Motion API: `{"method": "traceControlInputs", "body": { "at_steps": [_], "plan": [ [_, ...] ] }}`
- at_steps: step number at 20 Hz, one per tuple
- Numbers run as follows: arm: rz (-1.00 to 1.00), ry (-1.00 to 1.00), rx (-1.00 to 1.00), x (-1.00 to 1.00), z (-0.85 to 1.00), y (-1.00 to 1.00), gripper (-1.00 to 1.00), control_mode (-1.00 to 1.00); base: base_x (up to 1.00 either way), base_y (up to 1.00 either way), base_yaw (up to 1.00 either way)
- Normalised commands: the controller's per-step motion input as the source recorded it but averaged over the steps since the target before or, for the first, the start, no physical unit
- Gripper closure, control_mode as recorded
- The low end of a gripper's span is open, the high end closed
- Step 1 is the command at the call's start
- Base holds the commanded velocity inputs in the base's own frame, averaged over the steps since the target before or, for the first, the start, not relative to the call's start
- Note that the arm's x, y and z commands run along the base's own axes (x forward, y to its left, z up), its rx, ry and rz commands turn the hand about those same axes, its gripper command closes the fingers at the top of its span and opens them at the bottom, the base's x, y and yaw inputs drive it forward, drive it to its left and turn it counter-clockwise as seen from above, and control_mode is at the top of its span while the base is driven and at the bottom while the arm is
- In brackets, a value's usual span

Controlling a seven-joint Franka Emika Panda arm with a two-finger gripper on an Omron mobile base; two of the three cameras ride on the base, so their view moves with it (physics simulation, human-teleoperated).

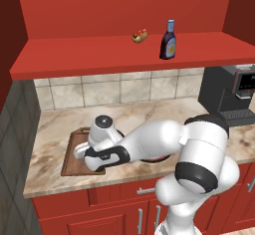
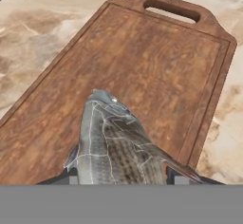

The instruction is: Pick the fish from the plate and place it on the cutting board. Then pick the condiment bottle from the cabinet and place it next to the cutting board.

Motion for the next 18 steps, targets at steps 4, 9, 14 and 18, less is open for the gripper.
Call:
{"method": "traceControlInputs", "body": {
  "at_steps": [4,9,14,18],
  "plan": [
    [0.00,-0.04,0.00,0.04,-0.17,0.07,1.00,-1.00,0.00,0.00,0.00],
    [0.00,-0.05,0.00,0.01,-0.20,0.10,1.00,-1.00,0.00,0.00,0.00],
    [0.00,-0.04,0.00,0.03,-0.14,0.10,1.00,-1.00,0.00,0.00,0.00],
    [0.00,-0.02,0.00,0.05,-0.12,0.09,1.00,-1.00,0.00,0.00,0.00]
  ]
}}
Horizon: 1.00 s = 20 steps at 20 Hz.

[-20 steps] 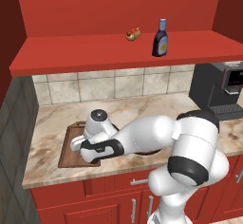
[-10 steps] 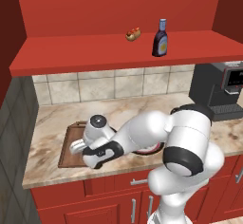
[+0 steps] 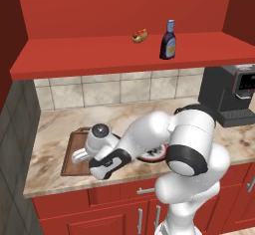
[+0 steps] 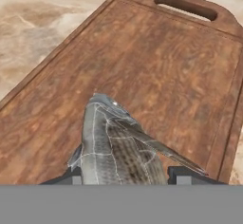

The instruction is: Pick the fish from the plate and place it on the cutting board. Then pick the condiment bottle from the cabinet and place it next to the cutting board.

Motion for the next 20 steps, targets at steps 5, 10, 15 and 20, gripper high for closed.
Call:
{"method": "traceControlInputs", "body": {
  "at_steps": [5,10,15,20],
  "plan": [
    [0.00,0.00,0.00,0.08,-0.11,0.12,1.00,-1.00,0.00,0.00,0.00],
    [0.00,0.00,0.00,0.03,-0.02,0.07,-1.00,-1.00,0.00,0.00,0.00],
    [0.00,0.00,0.00,0.00,0.00,0.00,-1.00,-1.00,0.00,0.00,0.00],
    [0.00,0.00,0.00,-0.05,0.12,0.00,-1.00,-1.00,0.00,0.00,0.00]
  ]
}}
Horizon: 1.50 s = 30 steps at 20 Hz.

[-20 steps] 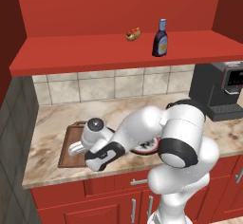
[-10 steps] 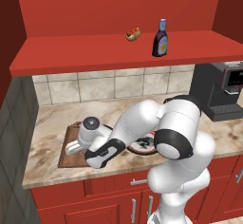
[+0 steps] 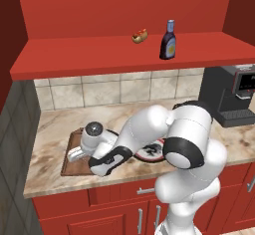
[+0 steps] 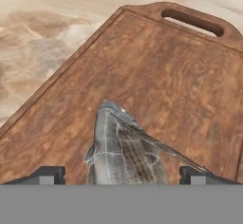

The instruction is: Pick the fish from the plate and place it on the cutting board. Then pick the condiment bottle from the cabinet and place it next to the cutting board.

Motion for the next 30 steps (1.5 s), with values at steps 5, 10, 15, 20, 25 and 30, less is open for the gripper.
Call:
{"method": "traceControlInputs", "body": {
  "at_steps": [5,10,15,20,25,30],
  "plan": [
    [0.00,0.00,0.02,-0.06,0.36,-0.01,-1.00,-1.00,0.00,0.00,0.00],
    [0.00,-0.02,0.03,-0.06,0.37,-0.03,-1.00,-1.00,0.00,0.00,0.00],
    [0.00,-0.03,0.05,-0.04,0.31,-0.12,-1.00,-1.00,0.00,0.00,0.00],
    [0.00,-0.01,0.02,-0.03,0.18,-0.14,-1.00,-1.00,0.00,0.00,0.00],
    [0.00,0.00,0.01,0.00,0.16,-0.17,-1.00,-1.00,0.00,0.00,0.00],
    [0.00,0.00,0.00,-0.01,0.17,-0.17,-1.00,-1.00,0.00,0.00,0.00]
  ]
}}
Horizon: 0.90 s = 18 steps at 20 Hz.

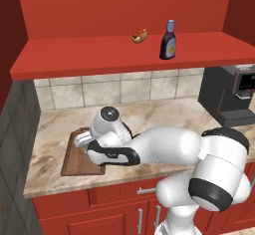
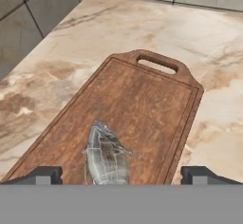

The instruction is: Pick the fish from the plate and place it on the cutting board. Then pick the condiment bottle from the cabinet and place it next to the cutting board.

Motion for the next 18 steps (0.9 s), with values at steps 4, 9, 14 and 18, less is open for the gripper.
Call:
{"method": "traceControlInputs", "body": {
  "at_steps": [4,9,14,18],
  "plan": [
    [0.00,0.00,0.00,-0.07,0.22,-0.19,-1.00,-1.00,0.00,0.00,0.00],
    [0.01,-0.01,0.00,-0.09,0.24,-0.17,-1.00,-1.00,0.00,0.00,0.00],
    [0.01,-0.01,0.00,-0.09,0.20,-0.16,-1.00,-1.00,0.00,0.00,0.00],
    [0.01,-0.01,0.00,-0.09,0.17,-0.16,-1.00,-1.00,0.00,0.00,0.00]
  ]
}}
